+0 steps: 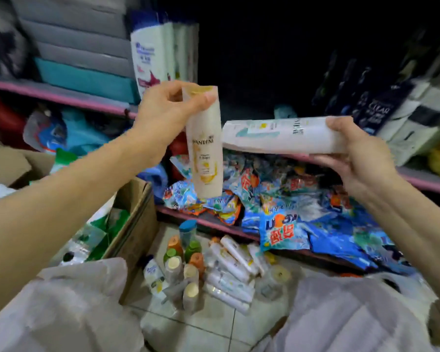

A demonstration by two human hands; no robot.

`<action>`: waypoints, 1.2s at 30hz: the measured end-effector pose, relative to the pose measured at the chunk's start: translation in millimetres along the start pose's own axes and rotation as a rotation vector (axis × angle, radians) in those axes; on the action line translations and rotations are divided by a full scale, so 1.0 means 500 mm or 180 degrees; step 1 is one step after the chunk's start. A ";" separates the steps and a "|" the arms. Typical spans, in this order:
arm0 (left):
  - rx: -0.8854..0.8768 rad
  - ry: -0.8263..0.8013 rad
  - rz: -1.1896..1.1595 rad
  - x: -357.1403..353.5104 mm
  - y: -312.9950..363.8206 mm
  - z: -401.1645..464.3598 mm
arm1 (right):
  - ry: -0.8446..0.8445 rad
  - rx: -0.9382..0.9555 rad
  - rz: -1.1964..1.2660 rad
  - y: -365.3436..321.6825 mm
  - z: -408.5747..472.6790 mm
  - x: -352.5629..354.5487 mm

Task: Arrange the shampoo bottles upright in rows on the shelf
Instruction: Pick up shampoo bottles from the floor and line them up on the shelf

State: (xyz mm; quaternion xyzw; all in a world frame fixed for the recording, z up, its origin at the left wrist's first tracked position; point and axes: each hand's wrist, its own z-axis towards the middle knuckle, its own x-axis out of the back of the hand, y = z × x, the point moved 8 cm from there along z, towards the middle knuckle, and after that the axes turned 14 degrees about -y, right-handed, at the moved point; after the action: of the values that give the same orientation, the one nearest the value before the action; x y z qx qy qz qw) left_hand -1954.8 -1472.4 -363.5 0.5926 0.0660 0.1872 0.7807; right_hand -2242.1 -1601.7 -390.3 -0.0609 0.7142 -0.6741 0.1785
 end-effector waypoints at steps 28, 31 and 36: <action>0.0104 -0.0188 -0.0231 -0.035 0.084 0.007 | -0.2729 -0.1134 -0.1192 0.141 -0.013 -0.249; 0.0124 -0.0278 -0.0288 -0.055 0.081 0.003 | -0.2892 -0.0222 -0.1492 0.116 -0.059 -0.296; 0.0616 -0.0516 -0.0727 -0.091 0.047 0.006 | -0.2448 0.0514 -0.1642 0.096 -0.078 -0.306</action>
State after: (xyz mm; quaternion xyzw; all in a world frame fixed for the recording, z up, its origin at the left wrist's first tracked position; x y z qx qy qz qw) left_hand -2000.7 -1486.4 -345.6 0.6668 0.0874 0.0416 0.7389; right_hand -2105.8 -1510.7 -410.0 -0.4676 0.5030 -0.6784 0.2610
